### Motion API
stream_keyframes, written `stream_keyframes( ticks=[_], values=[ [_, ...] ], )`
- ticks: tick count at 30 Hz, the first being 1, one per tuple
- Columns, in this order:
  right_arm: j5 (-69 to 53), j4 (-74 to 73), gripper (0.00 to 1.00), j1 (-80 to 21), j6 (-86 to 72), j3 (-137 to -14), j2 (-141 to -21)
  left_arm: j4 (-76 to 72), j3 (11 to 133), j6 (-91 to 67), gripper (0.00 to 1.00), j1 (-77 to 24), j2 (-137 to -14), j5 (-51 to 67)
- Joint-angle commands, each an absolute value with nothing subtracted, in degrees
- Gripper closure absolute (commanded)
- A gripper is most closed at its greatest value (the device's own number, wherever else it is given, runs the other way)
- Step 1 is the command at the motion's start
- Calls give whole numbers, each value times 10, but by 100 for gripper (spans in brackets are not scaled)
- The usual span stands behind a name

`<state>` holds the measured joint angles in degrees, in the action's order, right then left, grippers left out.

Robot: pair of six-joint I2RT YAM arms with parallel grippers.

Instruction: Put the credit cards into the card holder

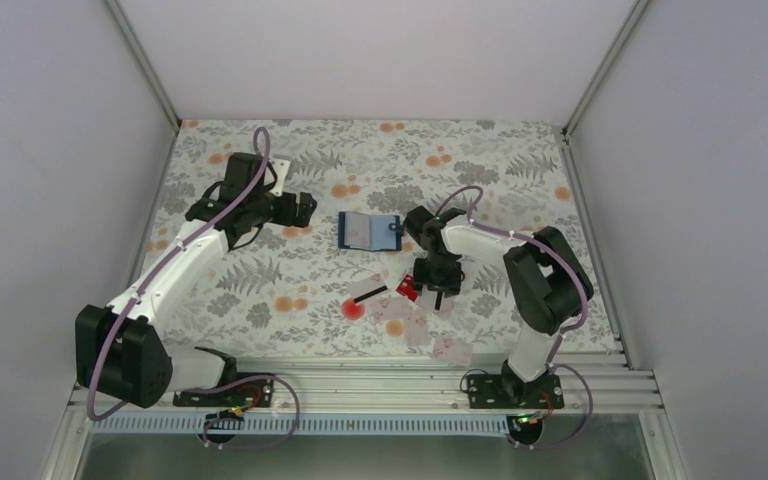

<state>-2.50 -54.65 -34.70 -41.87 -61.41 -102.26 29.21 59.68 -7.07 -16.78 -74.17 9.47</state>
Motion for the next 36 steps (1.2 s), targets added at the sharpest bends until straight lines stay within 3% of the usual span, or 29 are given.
stream_keyframes(
  ticks=[1,7,25,36],
  values=[
    [-5,-518,42,-345,-411,-587,-1073,283,591,-71,1,-165,-740,94],
    [-31,-503,47,-345,-391,-597,-1061,280,586,-72,0,-166,-739,95],
    [-87,-489,45,-347,-334,-634,-1004,268,586,-70,1,-166,-738,150],
    [-11,-565,18,-347,-391,-654,-1020,258,573,-72,2,-166,-737,165]
  ],
)
